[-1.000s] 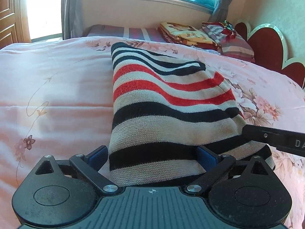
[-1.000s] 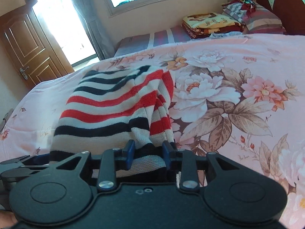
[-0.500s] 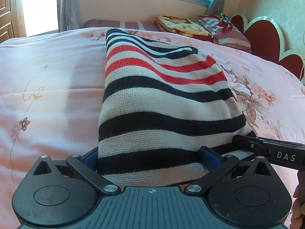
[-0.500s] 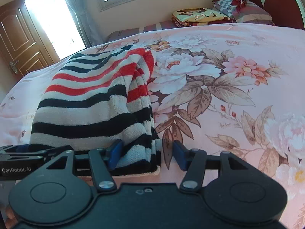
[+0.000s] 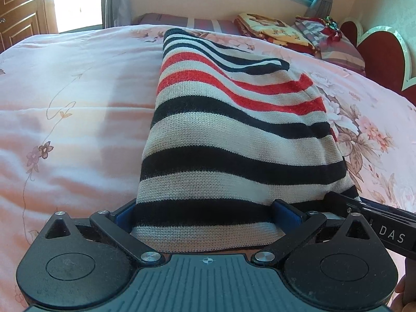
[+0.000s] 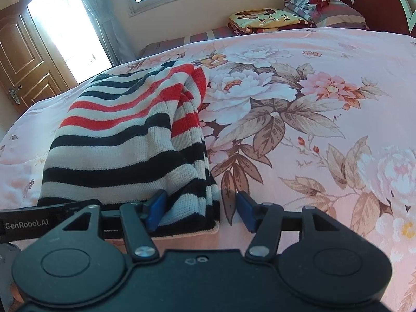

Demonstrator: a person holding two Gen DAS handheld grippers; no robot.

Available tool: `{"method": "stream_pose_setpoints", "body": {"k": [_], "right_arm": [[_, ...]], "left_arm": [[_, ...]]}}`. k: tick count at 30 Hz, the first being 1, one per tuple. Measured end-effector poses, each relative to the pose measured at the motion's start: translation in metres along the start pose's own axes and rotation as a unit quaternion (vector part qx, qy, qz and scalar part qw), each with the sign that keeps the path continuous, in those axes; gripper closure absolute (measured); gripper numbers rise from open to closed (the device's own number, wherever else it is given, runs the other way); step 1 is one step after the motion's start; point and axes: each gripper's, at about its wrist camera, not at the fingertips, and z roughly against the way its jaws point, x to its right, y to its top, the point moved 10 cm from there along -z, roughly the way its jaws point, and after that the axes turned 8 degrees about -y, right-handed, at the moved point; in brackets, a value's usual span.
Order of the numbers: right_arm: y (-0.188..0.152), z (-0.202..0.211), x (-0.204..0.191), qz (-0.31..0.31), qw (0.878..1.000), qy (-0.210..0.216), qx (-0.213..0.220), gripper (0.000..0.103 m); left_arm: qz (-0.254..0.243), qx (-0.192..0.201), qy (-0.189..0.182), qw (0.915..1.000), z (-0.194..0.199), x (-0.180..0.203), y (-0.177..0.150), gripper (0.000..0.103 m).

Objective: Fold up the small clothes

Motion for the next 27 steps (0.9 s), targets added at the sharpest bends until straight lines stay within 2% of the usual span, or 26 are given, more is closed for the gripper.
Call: {"method": "stream_pose_setpoints", "body": {"k": [2, 4, 7, 8, 13, 22, 27], "right_arm": [[0.000, -0.001, -0.001, 0.001, 1.000, 0.000, 0.002, 0.044], [0.000, -0.001, 0.000, 0.002, 1.000, 0.001, 0.002, 0.043], [0.000, -0.001, 0.000, 0.004, 1.000, 0.005, 0.003, 0.043], [0.000, -0.001, 0.000, 0.005, 1.000, 0.006, 0.003, 0.042], [0.001, -0.002, 0.000, 0.013, 1.000, 0.009, 0.002, 0.041], [0.002, -0.003, -0.003, 0.026, 1.000, 0.003, 0.001, 0.037], [0.005, -0.001, -0.003, 0.034, 0.999, -0.009, -0.014, 0.025]], "left_arm": [[-0.010, 0.000, 0.005, 0.9999, 0.000, 0.002, 0.002, 0.000], [-0.012, 0.001, -0.008, 0.9999, 0.002, 0.001, 0.004, 0.000], [0.052, 0.006, -0.022, 0.9984, -0.003, -0.009, 0.004, 0.000], [0.058, 0.010, -0.023, 0.9980, -0.003, -0.010, 0.003, 0.000], [0.013, 0.011, 0.011, 0.9998, -0.004, 0.001, 0.006, 0.000], [0.010, -0.006, 0.017, 0.9998, -0.007, 0.000, 0.009, 0.000], [0.002, -0.005, 0.029, 0.9996, 0.008, 0.001, 0.013, 0.000]]}}
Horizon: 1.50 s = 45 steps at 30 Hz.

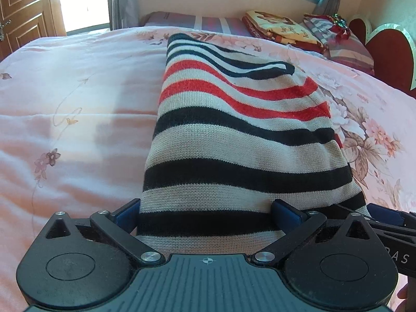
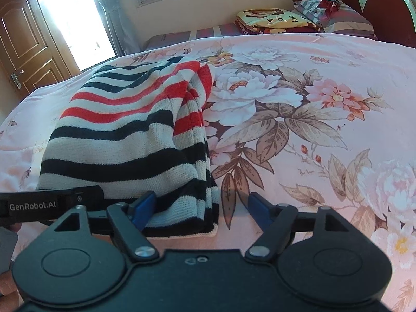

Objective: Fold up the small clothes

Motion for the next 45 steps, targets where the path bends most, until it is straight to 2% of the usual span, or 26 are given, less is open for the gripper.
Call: {"method": "stream_pose_setpoints", "body": {"k": [4, 8, 12, 16, 20, 23, 28, 32, 45], "right_arm": [[0.003, 0.027, 0.010, -0.025, 1.000, -0.001, 0.002, 0.016], [-0.001, 0.077, 0.014, -0.025, 0.999, 0.028, 0.020, 0.002], [-0.015, 0.136, 0.009, 0.008, 0.997, 0.061, 0.039, 0.001], [-0.042, 0.195, 0.014, 0.021, 0.997, 0.065, 0.044, 0.001], [-0.063, 0.266, 0.020, 0.065, 0.990, 0.048, 0.113, 0.001], [-0.068, 0.315, 0.030, 0.061, 0.984, 0.017, 0.168, 0.001], [-0.070, 0.356, 0.043, 0.061, 0.976, -0.014, 0.209, 0.001], [-0.078, 0.373, 0.048, 0.056, 0.974, -0.010, 0.219, 0.001], [-0.081, 0.389, 0.050, 0.058, 0.968, -0.022, 0.243, 0.001]], "left_arm": [[-0.020, 0.040, 0.024, 0.9987, 0.050, -0.002, 0.003, 0.000], [-0.022, 0.065, 0.027, 0.9973, 0.113, -0.004, -0.008, 0.000], [-0.022, 0.093, 0.041, 0.9946, 0.176, -0.001, -0.035, 0.000], [-0.007, 0.096, 0.044, 0.9944, 0.232, 0.014, -0.073, 0.000], [0.014, 0.109, 0.031, 0.9935, 0.284, 0.034, -0.108, 0.000], [0.006, 0.136, 0.038, 0.9899, 0.317, 0.047, -0.125, 0.000], [-0.002, 0.156, 0.036, 0.9871, 0.348, 0.064, -0.140, 0.000], [0.002, 0.167, 0.029, 0.9855, 0.365, 0.074, -0.147, 0.000], [-0.001, 0.188, 0.039, 0.9814, 0.384, 0.081, -0.148, 0.000]]}}
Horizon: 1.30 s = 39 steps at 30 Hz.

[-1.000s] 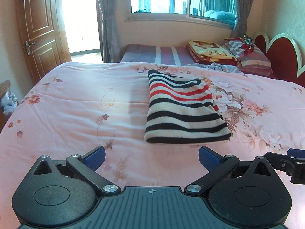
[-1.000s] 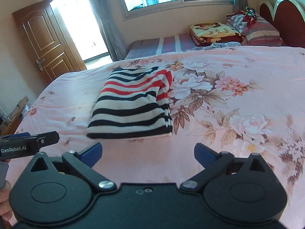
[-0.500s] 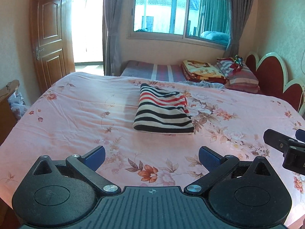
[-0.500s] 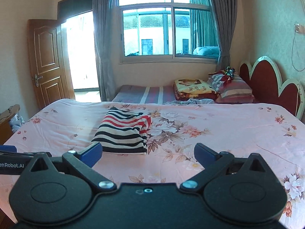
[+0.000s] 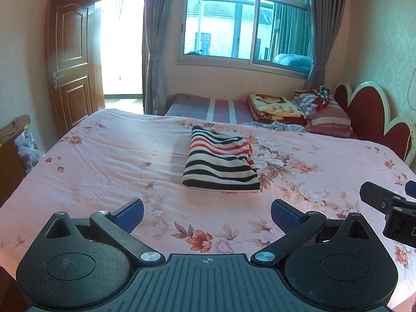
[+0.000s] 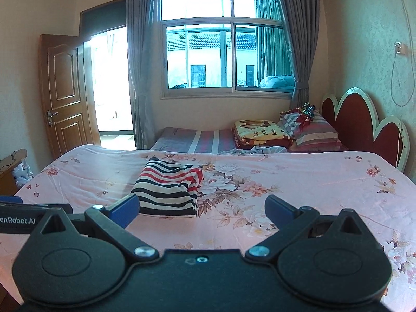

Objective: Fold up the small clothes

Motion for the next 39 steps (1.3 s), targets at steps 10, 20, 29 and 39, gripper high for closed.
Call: {"method": "stream_pose_setpoints", "body": {"k": [10, 20, 29, 39], "right_arm": [[-0.004, -0.006, -0.002, 0.013, 1.000, -0.019, 0.002, 0.001], [-0.007, -0.010, -0.002, 0.017, 1.000, -0.012, -0.003, 0.001], [-0.007, -0.011, -0.004, 0.019, 1.000, -0.010, -0.003, 0.001], [-0.007, -0.014, -0.004, 0.021, 1.000, -0.013, -0.006, 0.001]], "left_arm": [[-0.002, 0.000, 0.005, 1.0000, 0.002, -0.001, -0.001, 0.000], [0.001, 0.000, 0.016, 0.9999, -0.001, -0.005, -0.002, 0.000], [0.002, -0.002, 0.022, 0.9998, -0.004, -0.007, -0.002, 0.000], [-0.001, -0.004, 0.024, 0.9997, -0.007, -0.005, -0.001, 0.000]]}}
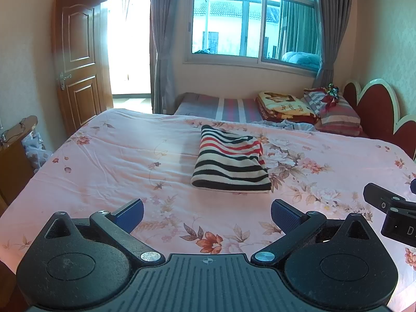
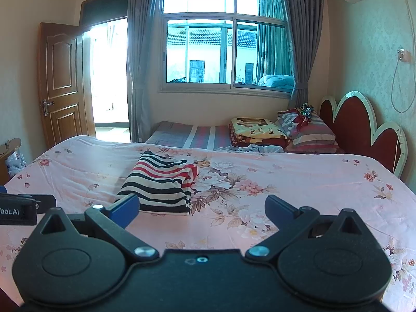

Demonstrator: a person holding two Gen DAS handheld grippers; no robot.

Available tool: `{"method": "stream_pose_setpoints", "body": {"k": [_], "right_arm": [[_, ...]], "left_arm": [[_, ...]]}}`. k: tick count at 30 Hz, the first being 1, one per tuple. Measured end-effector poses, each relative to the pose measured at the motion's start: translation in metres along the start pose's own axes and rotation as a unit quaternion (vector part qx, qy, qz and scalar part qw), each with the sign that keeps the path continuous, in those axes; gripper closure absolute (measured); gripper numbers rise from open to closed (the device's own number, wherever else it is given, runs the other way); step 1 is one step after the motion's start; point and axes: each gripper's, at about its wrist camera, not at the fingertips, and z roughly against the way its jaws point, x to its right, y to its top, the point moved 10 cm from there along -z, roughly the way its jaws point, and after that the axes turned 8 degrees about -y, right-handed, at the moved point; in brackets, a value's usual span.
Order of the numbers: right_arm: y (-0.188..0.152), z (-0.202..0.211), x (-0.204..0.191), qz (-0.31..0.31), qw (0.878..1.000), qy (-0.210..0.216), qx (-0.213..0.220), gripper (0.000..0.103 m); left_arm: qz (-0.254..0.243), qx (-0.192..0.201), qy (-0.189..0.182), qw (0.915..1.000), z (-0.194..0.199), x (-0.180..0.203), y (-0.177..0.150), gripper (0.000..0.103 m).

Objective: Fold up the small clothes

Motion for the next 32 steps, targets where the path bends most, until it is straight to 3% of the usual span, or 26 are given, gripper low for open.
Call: {"method": "stream_pose_setpoints", "body": {"k": [21, 27, 32], "right_arm": [[-0.003, -0.013, 0.009, 0.003, 1.000, 0.005, -0.009, 0.001], [-0.005, -0.021, 0.008, 0.004, 1.000, 0.006, -0.016, 0.001], [-0.007, -0.028, 0.008, 0.006, 1.000, 0.006, -0.022, 0.001]], "left_arm": [[-0.003, -0.014, 0.000, 0.9999, -0.014, 0.006, -0.001, 0.000], [0.000, -0.025, -0.021, 0.9995, -0.027, 0.009, -0.003, 0.000], [-0.012, -0.022, -0.005, 0.9997, -0.037, 0.008, -0.003, 0.000]]}}
